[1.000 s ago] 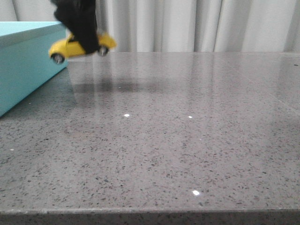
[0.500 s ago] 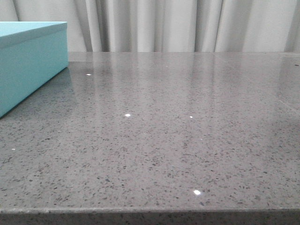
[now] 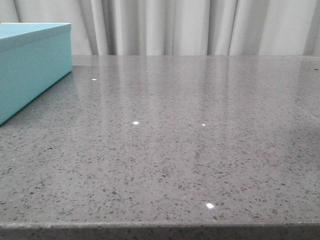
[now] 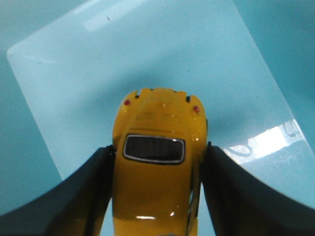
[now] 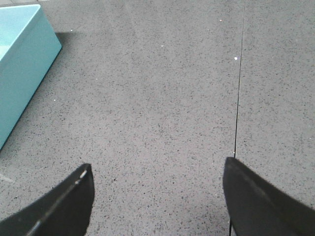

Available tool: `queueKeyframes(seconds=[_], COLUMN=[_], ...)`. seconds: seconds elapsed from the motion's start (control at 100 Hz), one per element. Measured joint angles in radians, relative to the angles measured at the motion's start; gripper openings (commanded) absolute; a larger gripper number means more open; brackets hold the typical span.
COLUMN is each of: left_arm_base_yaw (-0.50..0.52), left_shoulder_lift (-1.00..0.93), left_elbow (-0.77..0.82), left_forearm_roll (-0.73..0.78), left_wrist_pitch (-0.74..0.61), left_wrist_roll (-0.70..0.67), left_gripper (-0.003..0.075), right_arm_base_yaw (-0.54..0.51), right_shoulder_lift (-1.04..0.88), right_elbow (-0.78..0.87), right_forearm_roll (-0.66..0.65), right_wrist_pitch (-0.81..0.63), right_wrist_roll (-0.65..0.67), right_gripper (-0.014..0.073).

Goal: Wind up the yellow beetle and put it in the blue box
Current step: 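Lower the beetle into the blue box and open the left gripper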

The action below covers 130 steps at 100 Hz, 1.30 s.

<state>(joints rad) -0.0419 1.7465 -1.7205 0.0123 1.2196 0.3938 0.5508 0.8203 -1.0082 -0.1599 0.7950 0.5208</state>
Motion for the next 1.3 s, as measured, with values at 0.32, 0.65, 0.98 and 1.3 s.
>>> queueKeyframes(seconds=[0.32, 0.65, 0.98, 1.3], left_arm_base_yaw=[0.0, 0.0, 0.0, 0.0], left_shoulder_lift=[0.007, 0.056, 0.06, -0.046], left_elbow=[0.157, 0.167, 0.168, 0.108], left_forearm_roll=[-0.004, -0.004, -0.004, -0.023], left_wrist_pitch=[-0.083, -0.063, -0.063, -0.047], left_wrist_roll=[-0.001, -0.001, -0.001, -0.001], left_gripper=[0.0244, 0.0438, 0.0482, 0.0212], right_arm_base_yaw=[0.0, 0.0, 0.0, 0.0], right_shoulder_lift=[0.0, 0.0, 0.0, -0.001], right_elbow=[0.0, 0.0, 0.0, 0.0], right_forearm_roll=[0.0, 0.009, 0.011, 0.006], right_wrist_pitch=[-0.004, -0.004, -0.004, -0.002], right_wrist_roll=[0.0, 0.0, 0.0, -0.017], right_gripper=[0.0549, 0.0549, 0.0549, 0.0545])
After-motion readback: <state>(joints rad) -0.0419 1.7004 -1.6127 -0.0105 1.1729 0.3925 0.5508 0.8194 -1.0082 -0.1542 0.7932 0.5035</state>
